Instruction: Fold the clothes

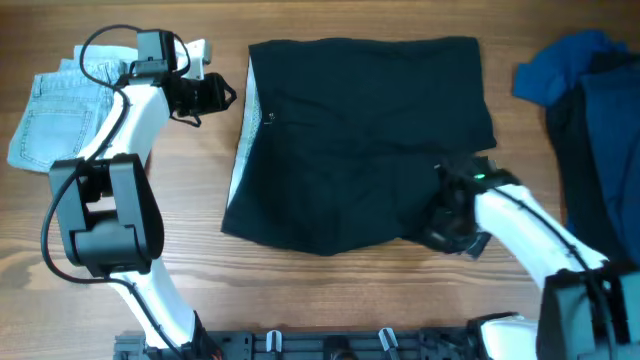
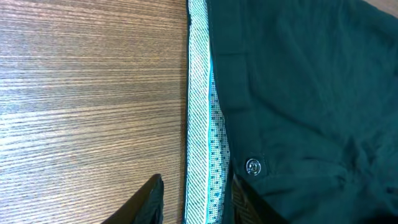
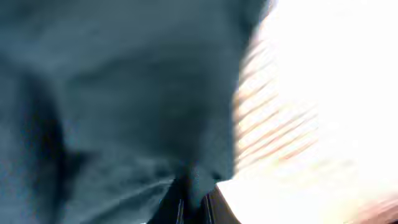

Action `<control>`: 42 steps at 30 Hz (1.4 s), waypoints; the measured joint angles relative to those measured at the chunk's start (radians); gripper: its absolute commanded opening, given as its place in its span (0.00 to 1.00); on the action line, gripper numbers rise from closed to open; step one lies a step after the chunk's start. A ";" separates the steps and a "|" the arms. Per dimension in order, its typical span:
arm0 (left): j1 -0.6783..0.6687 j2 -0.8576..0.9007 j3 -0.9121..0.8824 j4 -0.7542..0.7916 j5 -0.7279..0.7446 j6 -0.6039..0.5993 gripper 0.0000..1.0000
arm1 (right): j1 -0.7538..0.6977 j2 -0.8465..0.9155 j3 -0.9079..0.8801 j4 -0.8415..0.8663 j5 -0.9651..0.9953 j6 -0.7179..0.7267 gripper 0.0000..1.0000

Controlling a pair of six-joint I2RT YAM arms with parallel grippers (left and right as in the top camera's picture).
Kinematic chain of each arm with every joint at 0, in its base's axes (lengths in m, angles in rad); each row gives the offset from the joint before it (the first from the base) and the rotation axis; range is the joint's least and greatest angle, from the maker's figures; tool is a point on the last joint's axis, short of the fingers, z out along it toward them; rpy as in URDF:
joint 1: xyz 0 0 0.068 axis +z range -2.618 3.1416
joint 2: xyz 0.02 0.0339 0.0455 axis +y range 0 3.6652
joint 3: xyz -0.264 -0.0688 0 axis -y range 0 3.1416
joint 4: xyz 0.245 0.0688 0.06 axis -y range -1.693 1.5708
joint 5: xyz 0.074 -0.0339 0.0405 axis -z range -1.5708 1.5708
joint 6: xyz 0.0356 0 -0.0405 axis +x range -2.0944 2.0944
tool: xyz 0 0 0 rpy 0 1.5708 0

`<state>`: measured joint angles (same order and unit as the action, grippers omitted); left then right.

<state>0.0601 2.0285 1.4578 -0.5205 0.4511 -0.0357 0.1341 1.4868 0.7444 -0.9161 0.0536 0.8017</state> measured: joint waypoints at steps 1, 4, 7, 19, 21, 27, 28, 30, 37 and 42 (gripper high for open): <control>0.000 0.000 0.000 0.000 0.000 0.000 0.36 | -0.064 -0.009 0.010 0.002 0.006 -0.022 0.04; 0.000 0.000 0.000 0.000 0.000 0.000 0.36 | -0.233 -0.018 0.016 0.012 -0.001 -0.102 0.04; 0.000 0.000 0.000 0.000 0.000 0.000 0.36 | -0.313 -0.018 0.016 -0.008 -0.027 -0.175 0.07; -0.010 -0.089 0.012 -0.046 0.066 -0.026 0.42 | -0.314 -0.025 0.509 -0.211 -0.078 -0.496 0.95; -0.032 -0.111 0.027 -0.118 0.091 -0.025 0.45 | -0.314 -0.025 0.518 -0.139 -0.097 -0.554 0.84; -0.074 -0.097 0.027 -0.289 0.124 -0.026 0.60 | -0.314 0.071 0.521 0.064 -0.151 -0.663 0.20; -0.078 -0.086 0.027 -0.293 0.124 -0.027 0.61 | -0.314 0.097 0.521 0.080 -0.161 -0.669 0.11; -0.085 -0.052 0.027 -0.303 0.124 -0.028 0.59 | -0.314 0.163 0.521 0.098 -0.178 -0.681 0.04; -0.138 0.008 0.017 -0.311 0.124 -0.024 0.31 | -0.314 0.300 0.521 0.121 -0.192 -0.684 0.04; -0.169 0.008 -0.029 -0.296 0.098 -0.006 0.04 | -0.307 0.312 0.512 0.164 -0.192 -0.684 0.04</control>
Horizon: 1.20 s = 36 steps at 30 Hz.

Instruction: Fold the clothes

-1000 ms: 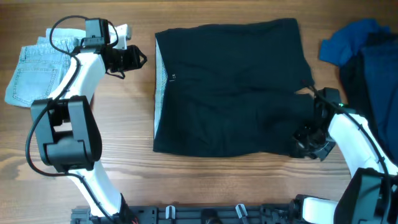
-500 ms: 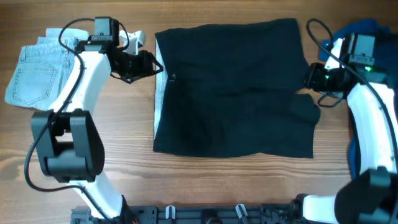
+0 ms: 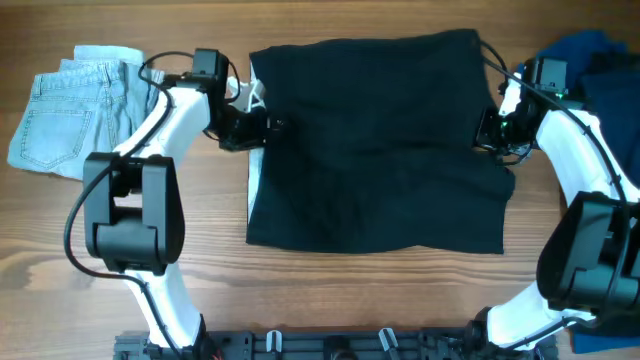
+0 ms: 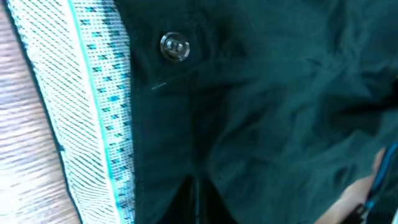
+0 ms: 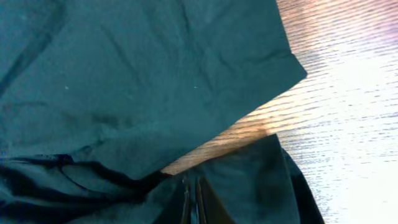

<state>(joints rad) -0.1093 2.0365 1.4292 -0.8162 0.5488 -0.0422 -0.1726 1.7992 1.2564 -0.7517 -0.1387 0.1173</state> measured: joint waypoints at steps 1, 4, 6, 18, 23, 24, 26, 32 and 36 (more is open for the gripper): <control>0.000 0.000 -0.002 0.006 -0.006 0.000 0.04 | 0.002 0.000 0.000 0.005 0.000 0.000 0.04; 0.000 0.000 -0.002 0.038 -0.018 0.000 0.04 | 0.003 0.000 0.000 0.006 0.000 0.000 0.04; 0.000 0.000 -0.002 0.052 -0.034 0.000 0.18 | 0.003 0.000 0.000 0.006 0.000 0.000 0.05; 0.006 0.061 -0.002 0.059 -0.109 0.005 0.43 | 0.003 0.000 0.000 0.006 0.000 0.000 0.06; 0.006 0.068 -0.002 0.065 -0.071 0.003 0.42 | 0.003 0.000 0.000 0.006 0.000 0.000 0.06; 0.006 0.068 -0.002 0.065 -0.071 0.003 0.42 | 0.003 0.000 0.000 0.006 0.000 0.000 0.06; 0.006 0.068 -0.002 0.065 -0.068 0.003 0.41 | 0.003 0.000 0.000 0.007 0.000 0.000 0.06; -0.007 0.068 -0.002 0.065 -0.068 0.003 0.40 | 0.003 0.000 0.000 0.007 0.000 0.000 0.06; -0.036 0.068 -0.002 0.065 -0.068 0.004 0.26 | 0.003 0.000 0.000 0.010 0.000 0.000 0.06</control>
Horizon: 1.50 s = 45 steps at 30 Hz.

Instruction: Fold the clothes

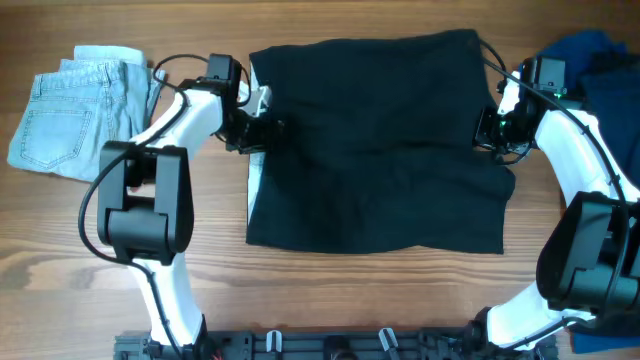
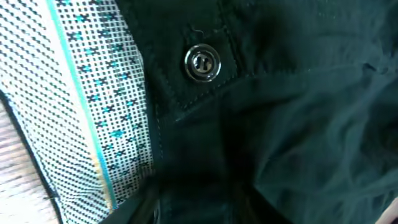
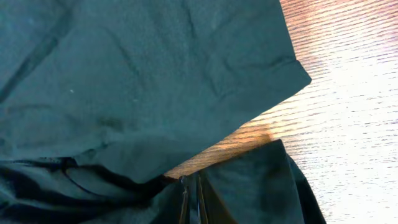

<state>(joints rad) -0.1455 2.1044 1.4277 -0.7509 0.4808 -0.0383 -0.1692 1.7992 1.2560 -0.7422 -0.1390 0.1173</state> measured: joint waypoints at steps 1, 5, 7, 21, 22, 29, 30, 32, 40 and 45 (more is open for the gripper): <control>-0.003 0.000 0.000 0.000 0.000 0.000 0.12 | 0.000 0.000 0.000 0.000 0.000 0.000 0.06; -0.003 0.004 -0.002 0.011 0.000 -0.001 0.04 | 0.000 0.000 0.000 0.000 0.000 0.000 0.06; 0.003 0.006 -0.002 0.007 -0.001 0.000 0.04 | 0.000 0.000 0.000 0.000 0.000 0.000 0.06; 0.099 -0.069 0.003 -0.087 -0.099 -0.076 0.61 | 0.000 0.000 -0.001 0.005 0.000 0.000 0.06; 0.082 -0.069 0.003 -0.087 -0.096 -0.078 0.58 | 0.000 0.000 -0.001 0.006 0.000 0.000 0.06; 0.051 -0.008 0.002 -0.064 0.003 -0.076 0.44 | 0.000 0.000 -0.001 0.007 0.000 0.000 0.06; 0.051 -0.001 0.002 -0.061 0.008 -0.074 0.40 | 0.000 0.000 -0.001 0.006 0.000 0.000 0.06; 0.051 0.006 0.002 -0.053 0.021 -0.074 0.27 | 0.000 0.000 -0.001 0.007 0.000 0.000 0.06; 0.052 0.016 0.000 -0.045 0.121 -0.075 0.04 | 0.000 0.000 -0.001 0.006 0.000 0.000 0.06; 0.080 0.016 0.000 -0.061 0.124 -0.076 0.04 | 0.000 0.000 -0.001 0.007 0.000 0.000 0.06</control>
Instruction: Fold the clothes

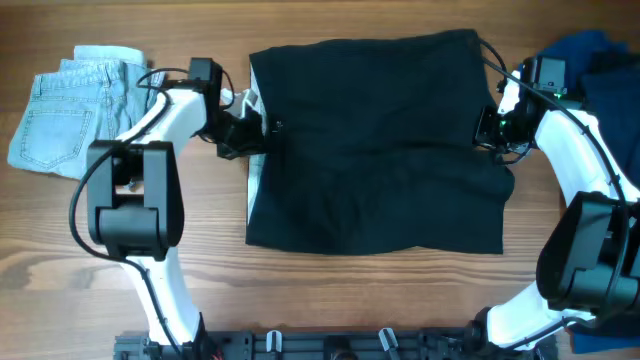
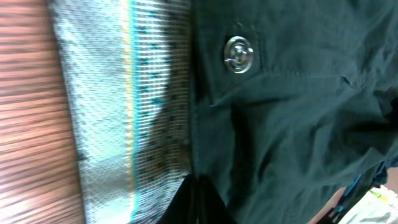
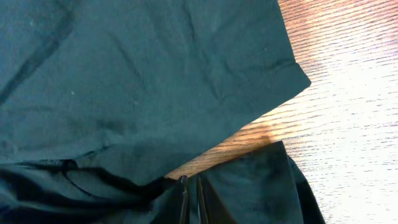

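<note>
Dark green shorts lie flat in the middle of the table, folded once, with the pale patterned inner waistband showing along their left edge beside a metal button. My left gripper is shut on that waistband edge. My right gripper is shut on the shorts' right edge, where two layers of cloth meet.
Folded light blue jeans lie at the far left. A heap of blue clothes lies at the right edge. Bare wooden table runs along the front.
My left gripper has moved slightly left along the waistband; its view now shows more of the patterned band and bare wood. The right gripper and the shorts are unchanged.
At first the shorts lay spread wider, my left gripper off their left side and my right gripper at the lower right corner. Then the shorts lay folded narrower, with both grippers shut on the left and right edges. They have stayed so since.
</note>
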Action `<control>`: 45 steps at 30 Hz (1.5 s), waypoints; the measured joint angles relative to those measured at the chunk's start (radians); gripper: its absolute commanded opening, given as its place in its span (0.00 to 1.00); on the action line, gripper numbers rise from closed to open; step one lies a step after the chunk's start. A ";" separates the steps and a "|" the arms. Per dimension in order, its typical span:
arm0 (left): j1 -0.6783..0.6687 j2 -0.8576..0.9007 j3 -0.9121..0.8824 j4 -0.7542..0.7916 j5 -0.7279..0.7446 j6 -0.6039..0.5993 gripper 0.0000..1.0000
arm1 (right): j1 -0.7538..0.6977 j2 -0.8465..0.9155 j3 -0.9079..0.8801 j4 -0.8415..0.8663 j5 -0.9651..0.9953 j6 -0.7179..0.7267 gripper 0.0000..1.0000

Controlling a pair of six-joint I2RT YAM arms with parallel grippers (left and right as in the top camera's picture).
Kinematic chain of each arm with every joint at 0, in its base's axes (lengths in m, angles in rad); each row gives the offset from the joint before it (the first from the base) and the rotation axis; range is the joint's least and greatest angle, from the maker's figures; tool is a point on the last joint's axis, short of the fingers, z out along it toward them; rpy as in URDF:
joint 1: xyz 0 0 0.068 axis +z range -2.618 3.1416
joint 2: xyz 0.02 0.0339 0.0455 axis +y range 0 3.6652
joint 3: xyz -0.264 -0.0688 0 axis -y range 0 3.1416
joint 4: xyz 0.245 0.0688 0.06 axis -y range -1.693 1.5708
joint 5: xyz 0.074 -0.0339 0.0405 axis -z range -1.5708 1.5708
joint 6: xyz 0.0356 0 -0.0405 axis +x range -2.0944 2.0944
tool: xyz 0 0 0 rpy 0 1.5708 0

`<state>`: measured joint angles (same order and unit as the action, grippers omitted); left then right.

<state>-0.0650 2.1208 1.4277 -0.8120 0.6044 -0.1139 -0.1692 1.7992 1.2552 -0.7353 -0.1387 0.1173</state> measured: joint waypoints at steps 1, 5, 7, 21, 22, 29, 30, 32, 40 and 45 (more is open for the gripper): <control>0.014 0.000 0.000 -0.005 -0.004 0.000 0.04 | 0.000 0.000 0.000 0.000 0.000 0.000 0.06; 0.040 0.000 0.000 -0.033 -0.060 0.000 0.04 | 0.000 0.000 0.000 -0.001 0.000 0.000 0.06; 0.041 0.000 0.000 -0.038 -0.093 -0.005 0.04 | 0.000 0.000 0.000 -0.001 0.000 0.000 0.06; 0.041 -0.055 0.004 -0.112 -0.250 -0.125 0.79 | 0.000 0.000 0.000 0.016 -0.122 -0.056 0.48; 0.041 -0.065 0.001 -0.124 -0.263 -0.127 0.69 | 0.000 0.000 0.000 0.015 -0.182 -0.084 0.46; -0.007 -0.112 -0.002 -0.068 -0.268 -0.132 0.20 | 0.015 0.000 -0.009 -0.141 -0.506 -0.199 0.04; -0.028 -0.112 -0.002 -0.035 -0.267 -0.132 0.20 | 0.026 0.000 -0.029 -0.132 -0.509 -0.202 0.04; -0.063 -0.112 -0.004 0.033 -0.267 -0.132 0.20 | 0.051 0.000 -0.095 -0.083 -0.508 -0.202 0.04; -0.104 -0.092 -0.005 0.135 -0.272 -0.132 0.21 | 0.068 0.015 -0.230 0.184 -0.246 -0.098 0.07; -0.104 -0.022 -0.004 0.140 -0.315 -0.132 0.15 | 0.069 0.034 -0.285 0.402 -0.136 -0.081 0.22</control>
<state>-0.1692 2.0991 1.4239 -0.6720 0.2890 -0.2455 -0.1005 1.8336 0.9699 -0.3332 -0.2749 0.0364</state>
